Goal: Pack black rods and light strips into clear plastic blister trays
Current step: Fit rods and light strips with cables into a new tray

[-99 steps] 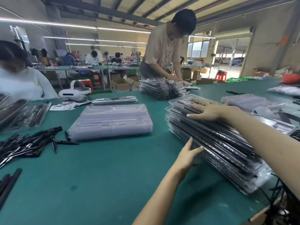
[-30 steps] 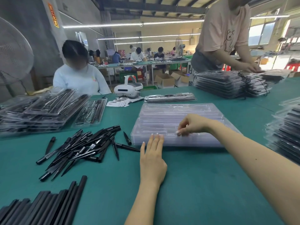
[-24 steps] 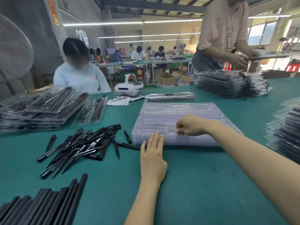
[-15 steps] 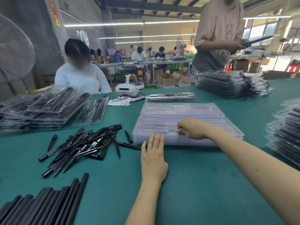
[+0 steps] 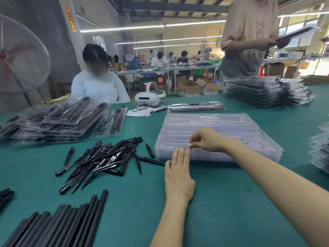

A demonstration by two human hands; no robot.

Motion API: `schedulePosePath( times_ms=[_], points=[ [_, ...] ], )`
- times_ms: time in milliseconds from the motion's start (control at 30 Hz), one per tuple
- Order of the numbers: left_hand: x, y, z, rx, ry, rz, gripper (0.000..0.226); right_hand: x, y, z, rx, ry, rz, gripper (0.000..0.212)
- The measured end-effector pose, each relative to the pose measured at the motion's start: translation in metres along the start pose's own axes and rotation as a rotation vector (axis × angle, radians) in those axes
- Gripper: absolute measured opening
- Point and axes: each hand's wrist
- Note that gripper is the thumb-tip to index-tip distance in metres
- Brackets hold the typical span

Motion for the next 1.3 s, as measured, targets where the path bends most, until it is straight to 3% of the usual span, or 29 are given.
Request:
schedulePosePath(
  times_ms=[367, 600, 833, 1300],
  points=[
    [-0.002, 0.002, 0.000, 0.000, -0.012, -0.044, 0.090, -0.005, -0.009, 0.011, -0.131, 0.172, 0.115, 0.012],
    [-0.001, 0.002, -0.001, 0.003, -0.013, -0.050, 0.090, -0.007, -0.006, 0.013, -0.120, 0.132, 0.031, 0.015],
    [-0.001, 0.002, -0.002, 0.010, -0.021, -0.062, 0.092, -0.011, 0.000, 0.013, -0.138, 0.021, -0.211, 0.020],
    [0.000, 0.003, -0.001, -0.019, 0.013, 0.073, 0.090, -0.009, 0.005, 0.006, -0.090, -0.018, -0.278, 0.019]
  ],
)
Point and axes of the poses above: each hand's wrist, its own z-axis towards the middle knuckle, its own y-axis out of the palm, x = y × z, and after that the axes turned 15 degrees about x, right-handed
